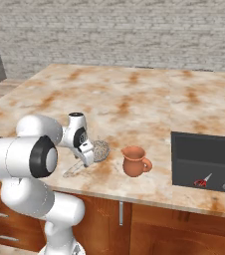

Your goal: Pick the strainer and jug and place them in the sink. Then turn on the water.

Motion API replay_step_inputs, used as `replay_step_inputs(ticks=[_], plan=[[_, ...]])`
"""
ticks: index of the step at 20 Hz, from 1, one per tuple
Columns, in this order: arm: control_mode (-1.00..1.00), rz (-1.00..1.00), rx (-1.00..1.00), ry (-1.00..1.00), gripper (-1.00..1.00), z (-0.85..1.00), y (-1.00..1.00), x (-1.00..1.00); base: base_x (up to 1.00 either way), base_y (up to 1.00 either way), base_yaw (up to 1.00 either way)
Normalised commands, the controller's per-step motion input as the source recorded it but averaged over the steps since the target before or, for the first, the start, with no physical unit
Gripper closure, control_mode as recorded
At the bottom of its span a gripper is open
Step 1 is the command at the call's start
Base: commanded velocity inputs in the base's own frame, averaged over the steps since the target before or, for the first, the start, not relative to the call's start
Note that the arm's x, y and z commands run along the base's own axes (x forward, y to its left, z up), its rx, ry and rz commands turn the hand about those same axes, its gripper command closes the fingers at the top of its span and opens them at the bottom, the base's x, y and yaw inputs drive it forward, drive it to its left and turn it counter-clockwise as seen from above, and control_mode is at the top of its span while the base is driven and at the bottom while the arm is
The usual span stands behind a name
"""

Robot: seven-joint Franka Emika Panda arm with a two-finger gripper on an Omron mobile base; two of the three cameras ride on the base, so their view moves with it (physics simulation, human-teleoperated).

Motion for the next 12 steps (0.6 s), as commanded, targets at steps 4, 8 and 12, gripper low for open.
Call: replay_step_inputs(ticks=[4,8,12], plan=[[-1.0,0.0,0.0,0.01,-1.0,-0.33,0.0,0.0,0.0,0.0,0.0],[-1.0,0.0,0.0,0.0,-1.0,-0.23,0.0,0.0,0.0,0.0,0.0],[-1.0,0.0,0.0,0.0,-1.0,-0.07,0.0,0.0,0.0,0.0,0.0]])
